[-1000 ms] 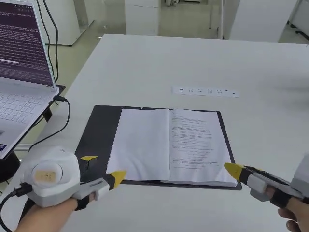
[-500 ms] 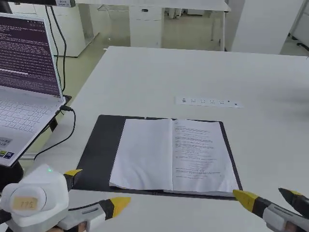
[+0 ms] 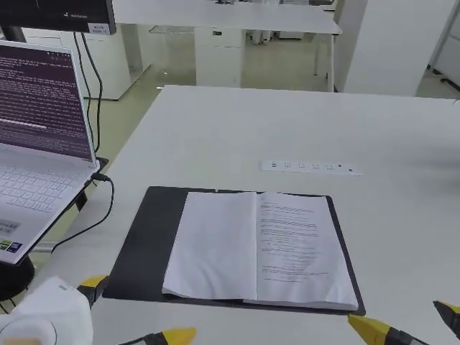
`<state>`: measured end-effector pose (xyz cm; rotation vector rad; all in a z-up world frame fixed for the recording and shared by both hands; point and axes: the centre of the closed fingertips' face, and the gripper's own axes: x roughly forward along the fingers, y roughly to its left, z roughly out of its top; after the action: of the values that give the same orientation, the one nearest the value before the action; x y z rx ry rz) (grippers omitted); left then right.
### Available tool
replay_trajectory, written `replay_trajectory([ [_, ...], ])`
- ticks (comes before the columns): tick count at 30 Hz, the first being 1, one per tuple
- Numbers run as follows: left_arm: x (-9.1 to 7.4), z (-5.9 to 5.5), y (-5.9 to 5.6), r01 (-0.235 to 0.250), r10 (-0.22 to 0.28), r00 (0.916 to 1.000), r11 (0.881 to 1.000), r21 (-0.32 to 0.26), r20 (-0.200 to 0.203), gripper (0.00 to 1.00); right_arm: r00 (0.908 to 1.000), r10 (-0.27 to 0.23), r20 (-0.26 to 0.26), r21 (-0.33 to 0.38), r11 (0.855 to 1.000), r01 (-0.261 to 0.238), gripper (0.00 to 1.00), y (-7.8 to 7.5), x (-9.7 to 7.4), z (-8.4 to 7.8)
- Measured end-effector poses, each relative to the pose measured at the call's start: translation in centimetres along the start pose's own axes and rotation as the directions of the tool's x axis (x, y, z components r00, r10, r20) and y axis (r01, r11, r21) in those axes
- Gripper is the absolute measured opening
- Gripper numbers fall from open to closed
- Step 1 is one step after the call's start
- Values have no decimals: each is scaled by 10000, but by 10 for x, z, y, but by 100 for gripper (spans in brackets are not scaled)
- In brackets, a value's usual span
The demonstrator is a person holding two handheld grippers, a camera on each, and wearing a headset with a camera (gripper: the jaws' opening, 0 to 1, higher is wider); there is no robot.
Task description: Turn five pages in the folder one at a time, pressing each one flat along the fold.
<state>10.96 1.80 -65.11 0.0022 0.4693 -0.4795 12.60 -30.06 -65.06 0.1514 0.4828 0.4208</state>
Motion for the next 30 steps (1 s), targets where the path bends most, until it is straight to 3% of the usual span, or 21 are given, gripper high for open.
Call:
replay_trajectory([
  [4,7,0,-6,191,-186,9997,9995,266,-185,99,9998,142,-159,54,9999,-142,99,6,2,-6],
  [13,45,11,-25,964,-931,9946,9925,754,-459,95,9993,297,-225,90,9995,-295,97,16,4,-14],
  [21,87,13,-52,1777,-1693,9823,9774,1141,-797,90,9995,290,-88,177,9994,-288,95,17,3,-12],
  [30,125,6,-81,2533,-2370,9634,9578,1362,-1250,86,9999,125,116,364,9993,-129,93,12,2,-9],
])
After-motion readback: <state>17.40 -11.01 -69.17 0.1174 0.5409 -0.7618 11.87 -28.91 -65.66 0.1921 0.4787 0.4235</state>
